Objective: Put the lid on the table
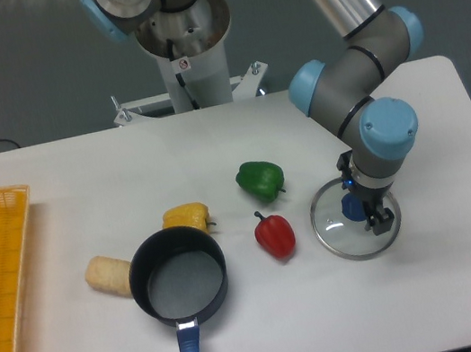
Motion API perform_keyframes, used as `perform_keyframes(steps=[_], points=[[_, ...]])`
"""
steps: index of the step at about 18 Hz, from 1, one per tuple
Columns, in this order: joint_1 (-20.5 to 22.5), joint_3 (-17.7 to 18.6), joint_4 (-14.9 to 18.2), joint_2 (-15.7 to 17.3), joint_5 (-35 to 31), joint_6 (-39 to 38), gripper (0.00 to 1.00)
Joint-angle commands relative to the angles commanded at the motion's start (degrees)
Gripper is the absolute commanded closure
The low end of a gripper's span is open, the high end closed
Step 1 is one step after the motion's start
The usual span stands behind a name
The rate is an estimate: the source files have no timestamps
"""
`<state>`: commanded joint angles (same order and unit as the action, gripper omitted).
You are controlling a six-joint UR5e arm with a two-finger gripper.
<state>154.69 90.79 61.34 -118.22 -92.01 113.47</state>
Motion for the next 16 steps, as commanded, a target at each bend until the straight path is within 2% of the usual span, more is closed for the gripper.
perform_keyframes(steps=[3, 6, 9, 10, 13, 14, 16], points=[[0.0, 2.5, -0.2, 1.7, -3.3, -0.6, 0.0], [0.4, 1.8, 0.0, 3.7, 0.4, -3.8, 0.0], [0.5, 1.4, 0.6, 6.3, 0.3, -3.6, 0.0], [0.9, 1.2, 1.8, 6.9, 0.3, -3.6, 0.0], [1.2, -2.6, 8.1, 6.8, 0.2, -3.5, 0.0], [1.2, -3.6, 9.4, 6.8, 0.2, -3.5, 0.0], [1.2, -4.1, 9.9, 6.8, 0.2, -3.5, 0.0]])
